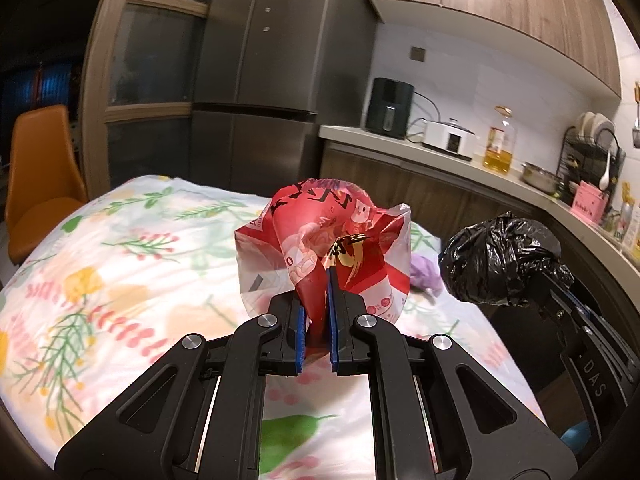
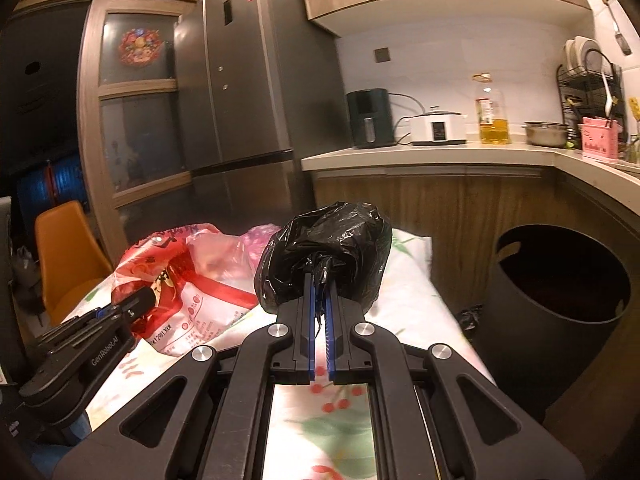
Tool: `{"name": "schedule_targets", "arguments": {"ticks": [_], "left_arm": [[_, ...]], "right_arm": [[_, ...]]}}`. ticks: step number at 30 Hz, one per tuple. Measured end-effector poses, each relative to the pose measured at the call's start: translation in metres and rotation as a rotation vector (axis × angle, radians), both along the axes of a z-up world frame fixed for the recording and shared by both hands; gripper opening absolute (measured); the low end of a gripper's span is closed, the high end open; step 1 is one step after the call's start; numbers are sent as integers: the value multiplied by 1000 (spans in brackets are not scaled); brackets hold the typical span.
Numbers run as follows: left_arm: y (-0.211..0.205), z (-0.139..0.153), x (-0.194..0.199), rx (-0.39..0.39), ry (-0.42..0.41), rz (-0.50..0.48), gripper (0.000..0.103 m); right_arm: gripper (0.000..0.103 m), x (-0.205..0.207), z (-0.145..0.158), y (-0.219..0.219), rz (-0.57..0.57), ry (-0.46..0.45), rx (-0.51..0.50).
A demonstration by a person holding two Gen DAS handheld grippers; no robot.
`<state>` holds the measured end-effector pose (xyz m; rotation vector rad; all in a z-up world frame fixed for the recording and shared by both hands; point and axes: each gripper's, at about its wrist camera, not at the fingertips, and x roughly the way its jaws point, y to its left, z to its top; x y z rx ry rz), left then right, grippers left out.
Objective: Collect trash
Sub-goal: 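Carry the red printed bag and black bag with both tools over the black bin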
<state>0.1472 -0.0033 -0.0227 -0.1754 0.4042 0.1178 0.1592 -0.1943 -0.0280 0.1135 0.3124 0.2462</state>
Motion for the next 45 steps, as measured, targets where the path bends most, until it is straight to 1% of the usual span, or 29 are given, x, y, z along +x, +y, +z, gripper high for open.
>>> {"name": "schedule_targets", "arguments": {"ticks": [22,33,45], "left_arm": [[-95,8,42,38,-13,-189,8],[-131,10,57,45,-14,-252,8],[-194,23,69,58,-60,-372,8]], "right_arm": [[5,2,6,-85,-190,-35,20],[5,2,8,-125,-282,-43,31],[5,6,11,-167,-401,-40,25]]}}
